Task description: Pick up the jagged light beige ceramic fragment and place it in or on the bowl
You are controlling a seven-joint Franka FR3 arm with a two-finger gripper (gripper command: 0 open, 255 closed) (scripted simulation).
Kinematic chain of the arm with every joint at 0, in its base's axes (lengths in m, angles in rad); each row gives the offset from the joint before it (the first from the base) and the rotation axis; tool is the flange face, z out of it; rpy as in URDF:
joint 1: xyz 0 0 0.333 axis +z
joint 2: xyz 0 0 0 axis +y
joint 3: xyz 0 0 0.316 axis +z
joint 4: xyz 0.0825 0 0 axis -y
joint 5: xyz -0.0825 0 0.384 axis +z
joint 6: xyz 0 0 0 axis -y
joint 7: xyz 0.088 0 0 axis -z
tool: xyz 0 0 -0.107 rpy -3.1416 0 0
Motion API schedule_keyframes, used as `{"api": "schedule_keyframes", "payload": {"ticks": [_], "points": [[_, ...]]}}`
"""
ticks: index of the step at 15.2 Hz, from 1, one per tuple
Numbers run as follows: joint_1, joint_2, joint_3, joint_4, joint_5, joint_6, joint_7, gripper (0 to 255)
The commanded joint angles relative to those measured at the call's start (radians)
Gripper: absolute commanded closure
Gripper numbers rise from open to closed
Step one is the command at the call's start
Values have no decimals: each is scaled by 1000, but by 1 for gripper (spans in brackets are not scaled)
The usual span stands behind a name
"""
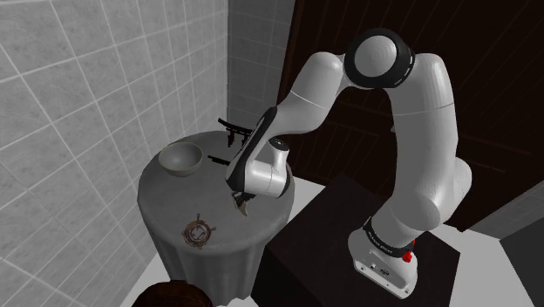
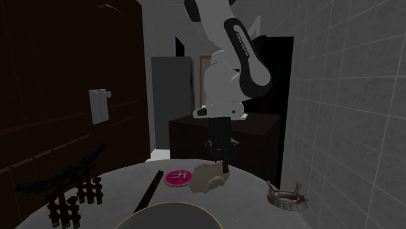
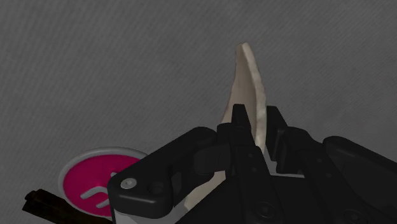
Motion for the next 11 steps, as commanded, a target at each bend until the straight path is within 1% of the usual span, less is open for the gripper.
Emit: {"api": "schedule_keyframes", "payload": {"ticks": [1,3,5,8,11], "points": [[0,0,0,0,0,0,0,255],[0,0,0,0,0,0,0,255],[31,-50,-24,-12,29,-37,-1,255],[98,-128,-82,-31,66,-102,8,255],[190,-207,-170,-54,76,-172,41,255]]}}
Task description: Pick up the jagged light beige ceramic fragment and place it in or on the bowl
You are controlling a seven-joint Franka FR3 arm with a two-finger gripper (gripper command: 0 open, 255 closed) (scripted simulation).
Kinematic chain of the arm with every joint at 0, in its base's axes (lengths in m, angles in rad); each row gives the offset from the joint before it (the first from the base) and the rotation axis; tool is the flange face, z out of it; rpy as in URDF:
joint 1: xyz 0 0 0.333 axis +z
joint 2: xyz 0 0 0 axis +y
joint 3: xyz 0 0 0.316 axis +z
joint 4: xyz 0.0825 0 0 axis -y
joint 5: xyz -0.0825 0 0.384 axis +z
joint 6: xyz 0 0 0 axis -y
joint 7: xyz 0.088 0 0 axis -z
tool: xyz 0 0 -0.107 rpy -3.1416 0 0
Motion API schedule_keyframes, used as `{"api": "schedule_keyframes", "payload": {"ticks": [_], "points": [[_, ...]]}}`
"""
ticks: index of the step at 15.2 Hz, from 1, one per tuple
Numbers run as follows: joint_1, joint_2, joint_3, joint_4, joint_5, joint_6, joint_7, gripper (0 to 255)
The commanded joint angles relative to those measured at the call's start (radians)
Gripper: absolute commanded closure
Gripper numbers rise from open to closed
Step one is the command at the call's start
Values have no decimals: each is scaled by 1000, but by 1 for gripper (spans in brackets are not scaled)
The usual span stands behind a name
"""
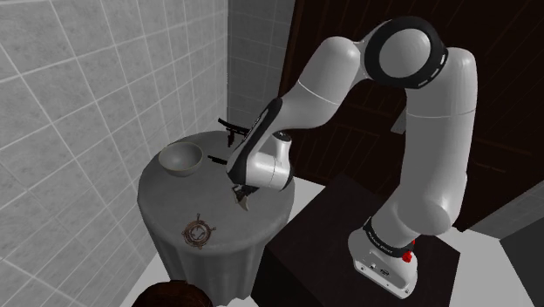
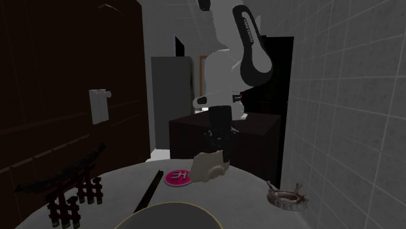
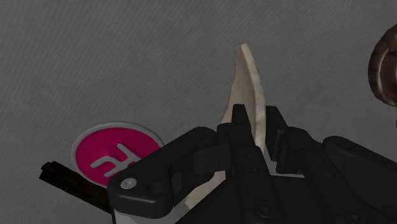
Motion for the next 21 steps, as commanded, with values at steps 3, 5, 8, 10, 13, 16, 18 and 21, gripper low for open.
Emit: {"api": "schedule_keyframes", "payload": {"ticks": [3,5,8,10,13,16,18,21], "points": [[125,-100,-125,-37,-30,-86,76,255],[181,-144,-184,-57,-69,-121,128,255],[255,-204,-266,-85,-140,-167,211,255],[298,-242,-316,-103,-194,-193,269,255],[354,-297,-385,-128,-284,-230,356,255],[398,-351,-445,-149,-380,-265,444,255],[420,-385,-478,-161,-446,-287,503,255],[440,-436,-516,-176,-544,-322,587,255]]}}
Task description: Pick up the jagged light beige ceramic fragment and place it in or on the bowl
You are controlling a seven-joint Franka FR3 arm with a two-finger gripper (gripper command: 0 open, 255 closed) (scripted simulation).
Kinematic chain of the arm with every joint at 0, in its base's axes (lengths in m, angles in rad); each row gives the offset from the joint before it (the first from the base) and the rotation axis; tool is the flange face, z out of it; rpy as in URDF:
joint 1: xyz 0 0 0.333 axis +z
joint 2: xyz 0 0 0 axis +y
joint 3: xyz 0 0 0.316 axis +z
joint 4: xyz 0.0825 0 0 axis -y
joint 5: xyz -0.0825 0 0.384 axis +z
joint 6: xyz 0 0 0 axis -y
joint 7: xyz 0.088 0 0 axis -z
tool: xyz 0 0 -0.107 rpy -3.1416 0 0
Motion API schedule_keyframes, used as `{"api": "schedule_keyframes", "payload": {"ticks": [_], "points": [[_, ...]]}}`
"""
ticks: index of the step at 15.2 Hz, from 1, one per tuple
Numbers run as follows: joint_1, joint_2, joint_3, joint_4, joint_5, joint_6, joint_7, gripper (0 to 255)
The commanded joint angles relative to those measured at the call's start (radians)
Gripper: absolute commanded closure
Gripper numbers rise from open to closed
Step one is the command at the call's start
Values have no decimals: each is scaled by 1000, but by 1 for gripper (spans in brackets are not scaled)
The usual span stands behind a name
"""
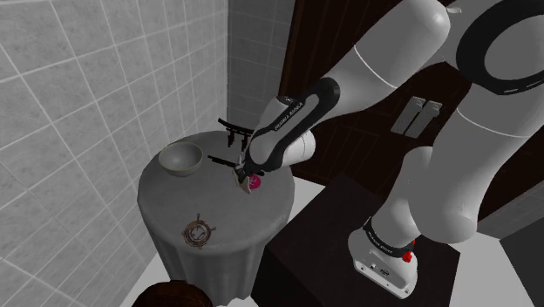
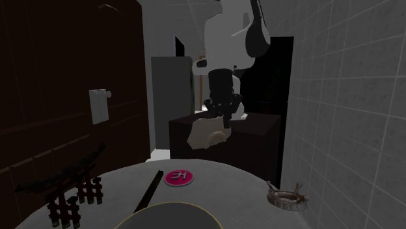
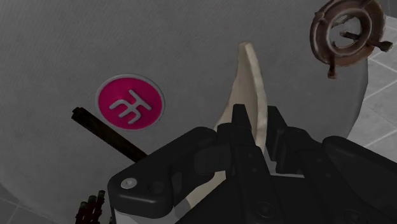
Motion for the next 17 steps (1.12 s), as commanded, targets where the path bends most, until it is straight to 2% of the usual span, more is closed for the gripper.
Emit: {"api": "schedule_keyframes", "payload": {"ticks": [1,3,4,17], "points": [[12,-38,-24,-11,-72,-26,62,255],[15,-71,-38,-17,-131,-51,111,255],[13,-74,-37,-17,-137,-53,116,255],[-8,314,-77,573,-231,-266,195,255]]}}
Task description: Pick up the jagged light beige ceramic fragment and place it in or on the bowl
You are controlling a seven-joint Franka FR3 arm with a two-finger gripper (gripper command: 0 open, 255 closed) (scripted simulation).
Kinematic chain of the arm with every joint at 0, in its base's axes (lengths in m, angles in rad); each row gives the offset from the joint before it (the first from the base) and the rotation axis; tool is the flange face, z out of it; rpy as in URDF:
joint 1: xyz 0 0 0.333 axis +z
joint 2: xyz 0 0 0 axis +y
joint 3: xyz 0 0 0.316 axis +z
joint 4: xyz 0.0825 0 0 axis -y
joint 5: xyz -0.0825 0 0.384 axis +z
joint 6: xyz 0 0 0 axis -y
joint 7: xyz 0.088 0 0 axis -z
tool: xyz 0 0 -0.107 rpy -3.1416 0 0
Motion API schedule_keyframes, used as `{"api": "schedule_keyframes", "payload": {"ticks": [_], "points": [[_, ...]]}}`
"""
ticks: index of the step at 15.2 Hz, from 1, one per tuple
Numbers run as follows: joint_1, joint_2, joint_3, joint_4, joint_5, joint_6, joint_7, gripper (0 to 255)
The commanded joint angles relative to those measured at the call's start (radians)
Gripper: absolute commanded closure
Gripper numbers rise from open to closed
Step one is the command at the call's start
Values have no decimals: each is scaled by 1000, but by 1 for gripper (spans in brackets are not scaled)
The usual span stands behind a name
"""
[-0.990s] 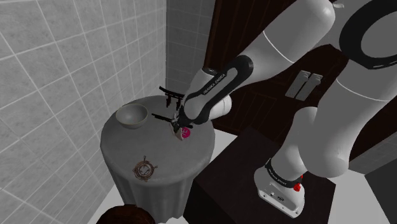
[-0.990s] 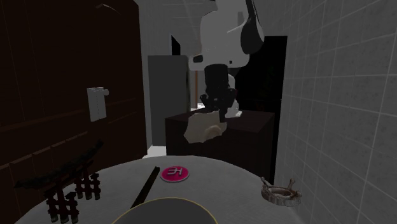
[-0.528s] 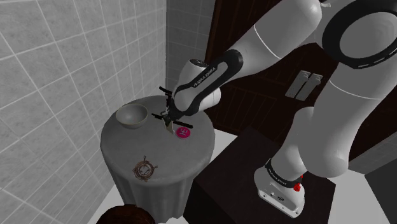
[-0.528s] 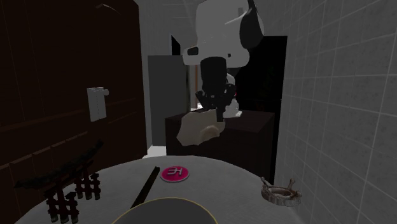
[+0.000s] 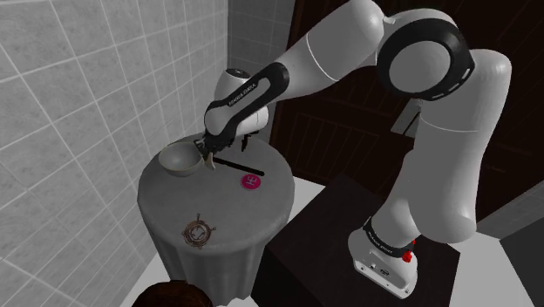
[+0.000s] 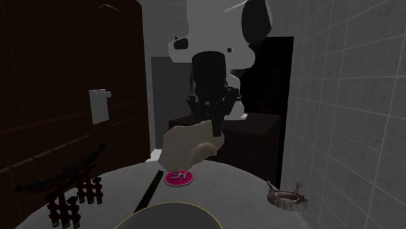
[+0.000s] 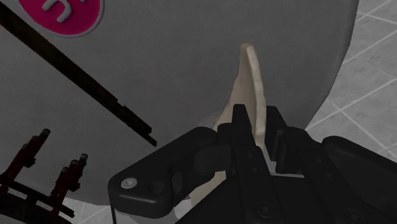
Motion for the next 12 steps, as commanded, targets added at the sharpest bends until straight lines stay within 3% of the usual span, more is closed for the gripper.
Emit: {"api": "schedule_keyframes", "payload": {"ticks": [1,8,10,12], "points": [[-3,61,-7,106,-14,-47,15,255],[-25,304,-20,521,-49,-220,69,255],[-38,419,-24,723,-63,-307,96,255],[-40,435,-20,723,-59,-291,91,255]]}}
